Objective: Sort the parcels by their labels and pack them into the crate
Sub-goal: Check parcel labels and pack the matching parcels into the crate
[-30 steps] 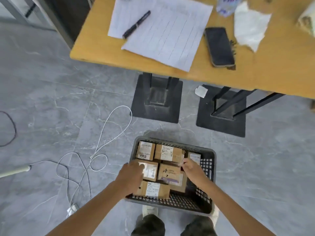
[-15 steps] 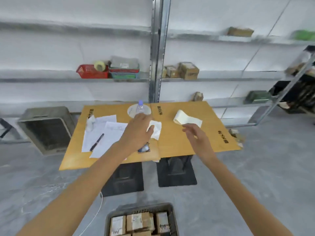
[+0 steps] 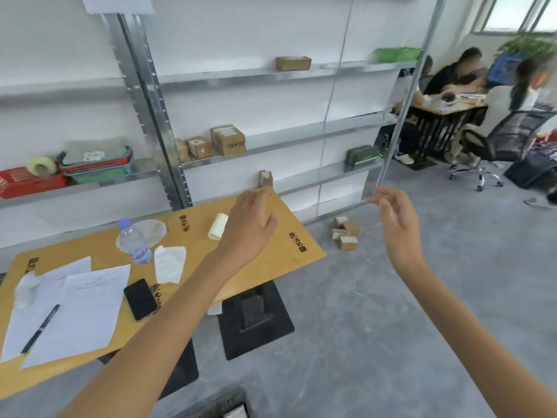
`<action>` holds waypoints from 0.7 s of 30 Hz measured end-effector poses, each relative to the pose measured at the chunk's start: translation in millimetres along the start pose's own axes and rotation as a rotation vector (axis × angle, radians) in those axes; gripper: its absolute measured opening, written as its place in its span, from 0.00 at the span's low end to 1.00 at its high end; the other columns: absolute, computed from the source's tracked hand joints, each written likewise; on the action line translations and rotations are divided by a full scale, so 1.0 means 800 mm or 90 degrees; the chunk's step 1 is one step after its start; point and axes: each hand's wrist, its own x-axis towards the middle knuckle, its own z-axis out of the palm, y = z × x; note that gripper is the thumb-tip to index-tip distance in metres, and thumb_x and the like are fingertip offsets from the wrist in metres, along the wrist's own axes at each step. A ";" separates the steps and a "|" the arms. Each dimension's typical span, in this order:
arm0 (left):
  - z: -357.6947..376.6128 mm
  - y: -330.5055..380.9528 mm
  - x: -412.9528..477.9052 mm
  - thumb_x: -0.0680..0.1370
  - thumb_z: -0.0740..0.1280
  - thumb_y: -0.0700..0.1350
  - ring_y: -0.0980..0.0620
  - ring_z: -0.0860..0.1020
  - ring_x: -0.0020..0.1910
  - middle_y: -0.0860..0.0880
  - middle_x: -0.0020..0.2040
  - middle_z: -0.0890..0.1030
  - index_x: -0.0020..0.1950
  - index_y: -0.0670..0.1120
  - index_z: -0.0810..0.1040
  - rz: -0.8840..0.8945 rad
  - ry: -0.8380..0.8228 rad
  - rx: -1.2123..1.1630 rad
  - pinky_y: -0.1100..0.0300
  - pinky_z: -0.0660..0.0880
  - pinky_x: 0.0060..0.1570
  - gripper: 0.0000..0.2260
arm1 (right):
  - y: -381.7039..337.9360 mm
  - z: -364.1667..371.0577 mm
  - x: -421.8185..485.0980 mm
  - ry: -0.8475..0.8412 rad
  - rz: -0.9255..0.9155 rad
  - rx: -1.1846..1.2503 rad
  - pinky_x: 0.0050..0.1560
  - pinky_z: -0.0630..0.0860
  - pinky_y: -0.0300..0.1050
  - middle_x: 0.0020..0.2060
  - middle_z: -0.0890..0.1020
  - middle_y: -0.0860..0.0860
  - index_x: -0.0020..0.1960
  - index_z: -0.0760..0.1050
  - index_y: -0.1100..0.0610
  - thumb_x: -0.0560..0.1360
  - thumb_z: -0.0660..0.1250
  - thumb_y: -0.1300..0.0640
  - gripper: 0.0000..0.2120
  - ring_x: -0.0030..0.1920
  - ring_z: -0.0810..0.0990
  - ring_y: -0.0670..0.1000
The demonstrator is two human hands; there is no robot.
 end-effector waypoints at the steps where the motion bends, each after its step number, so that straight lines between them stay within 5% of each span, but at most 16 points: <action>1: 0.025 0.020 0.019 0.80 0.59 0.47 0.51 0.59 0.71 0.47 0.69 0.67 0.71 0.48 0.64 -0.001 -0.010 -0.008 0.60 0.57 0.66 0.19 | 0.018 -0.024 0.018 0.006 0.013 0.002 0.46 0.69 0.23 0.51 0.81 0.51 0.59 0.73 0.54 0.81 0.55 0.60 0.10 0.55 0.77 0.46; 6: 0.138 0.115 0.111 0.80 0.59 0.47 0.50 0.61 0.70 0.47 0.68 0.68 0.71 0.46 0.64 -0.030 -0.058 -0.029 0.57 0.60 0.67 0.19 | 0.095 -0.134 0.109 0.000 0.074 -0.032 0.50 0.68 0.31 0.48 0.81 0.51 0.58 0.72 0.54 0.81 0.55 0.60 0.09 0.50 0.76 0.46; 11: 0.219 0.181 0.173 0.81 0.59 0.47 0.48 0.62 0.71 0.45 0.68 0.68 0.71 0.46 0.65 -0.032 -0.111 -0.047 0.54 0.64 0.67 0.19 | 0.145 -0.215 0.170 0.002 0.119 -0.039 0.45 0.70 0.27 0.48 0.81 0.50 0.56 0.73 0.49 0.81 0.55 0.58 0.10 0.49 0.77 0.41; 15: 0.256 0.197 0.209 0.81 0.59 0.47 0.48 0.63 0.70 0.45 0.67 0.69 0.70 0.46 0.65 -0.022 -0.128 -0.047 0.53 0.64 0.66 0.18 | 0.175 -0.255 0.195 0.034 0.135 -0.023 0.42 0.70 0.25 0.47 0.82 0.50 0.53 0.73 0.46 0.81 0.56 0.57 0.10 0.49 0.78 0.42; 21: 0.290 0.178 0.266 0.80 0.60 0.47 0.48 0.64 0.69 0.46 0.67 0.70 0.70 0.46 0.66 -0.030 -0.117 -0.028 0.53 0.65 0.65 0.18 | 0.218 -0.268 0.250 0.048 0.159 -0.015 0.48 0.70 0.37 0.45 0.82 0.47 0.50 0.73 0.42 0.80 0.57 0.57 0.11 0.54 0.79 0.48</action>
